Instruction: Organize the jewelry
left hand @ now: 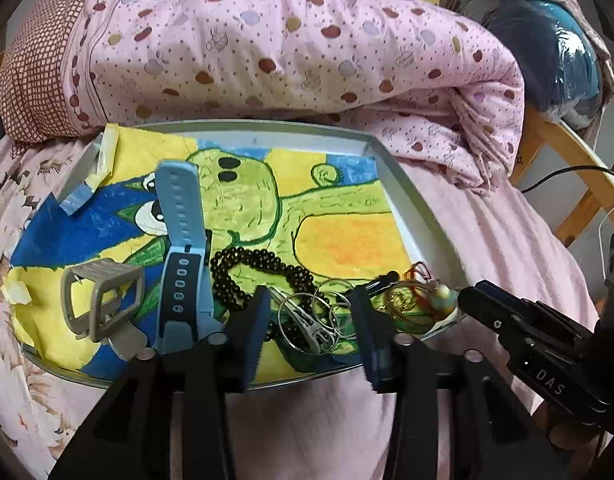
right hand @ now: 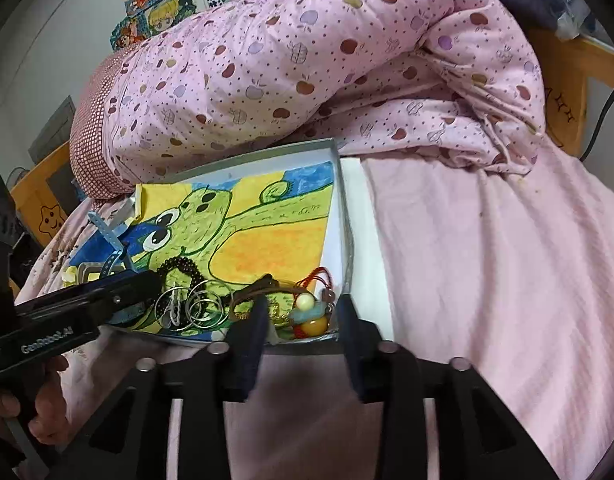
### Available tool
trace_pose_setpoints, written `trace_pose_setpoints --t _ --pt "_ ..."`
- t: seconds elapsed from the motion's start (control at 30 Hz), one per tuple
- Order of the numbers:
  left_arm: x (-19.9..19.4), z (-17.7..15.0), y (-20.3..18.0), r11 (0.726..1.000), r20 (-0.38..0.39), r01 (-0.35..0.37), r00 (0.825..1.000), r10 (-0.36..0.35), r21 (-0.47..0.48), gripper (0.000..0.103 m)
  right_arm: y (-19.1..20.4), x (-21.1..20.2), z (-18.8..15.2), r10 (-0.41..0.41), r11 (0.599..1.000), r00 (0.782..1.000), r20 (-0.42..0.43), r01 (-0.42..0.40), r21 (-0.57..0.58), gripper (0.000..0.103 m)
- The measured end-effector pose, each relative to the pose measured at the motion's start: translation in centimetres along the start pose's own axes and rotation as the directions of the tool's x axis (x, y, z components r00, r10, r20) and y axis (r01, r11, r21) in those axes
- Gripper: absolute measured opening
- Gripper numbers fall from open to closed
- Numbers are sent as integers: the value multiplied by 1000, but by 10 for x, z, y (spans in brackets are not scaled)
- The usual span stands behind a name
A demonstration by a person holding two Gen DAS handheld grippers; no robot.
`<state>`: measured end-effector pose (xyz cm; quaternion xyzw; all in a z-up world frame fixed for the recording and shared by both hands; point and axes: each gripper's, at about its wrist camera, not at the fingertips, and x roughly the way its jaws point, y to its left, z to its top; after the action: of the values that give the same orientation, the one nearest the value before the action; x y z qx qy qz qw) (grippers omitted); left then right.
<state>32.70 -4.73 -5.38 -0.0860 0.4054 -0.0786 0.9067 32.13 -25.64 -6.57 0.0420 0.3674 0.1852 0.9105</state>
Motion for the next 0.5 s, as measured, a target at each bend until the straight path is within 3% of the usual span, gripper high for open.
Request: trace_pose_setpoints --t 0.1,0.27,0.4,0.5 --pt "-8 1 -1 1000 22 12 1000 -12 -5 49 -1 -7 3 -7 1000 1000 18 7 5 44" --pt "-31 4 -2 1000 89 15 996 -13 -26 62 1 -24 7 -4 1000 998 59 3 17 69" --pt "-53 6 -3 999 150 1 989 3 -32 76 5 -38 10 -4 1000 996 93 2 22 76" --pt "-69 7 -3 999 180 -8 984 14 -32 76 12 -52 11 -10 1000 991 132 10 6 83"
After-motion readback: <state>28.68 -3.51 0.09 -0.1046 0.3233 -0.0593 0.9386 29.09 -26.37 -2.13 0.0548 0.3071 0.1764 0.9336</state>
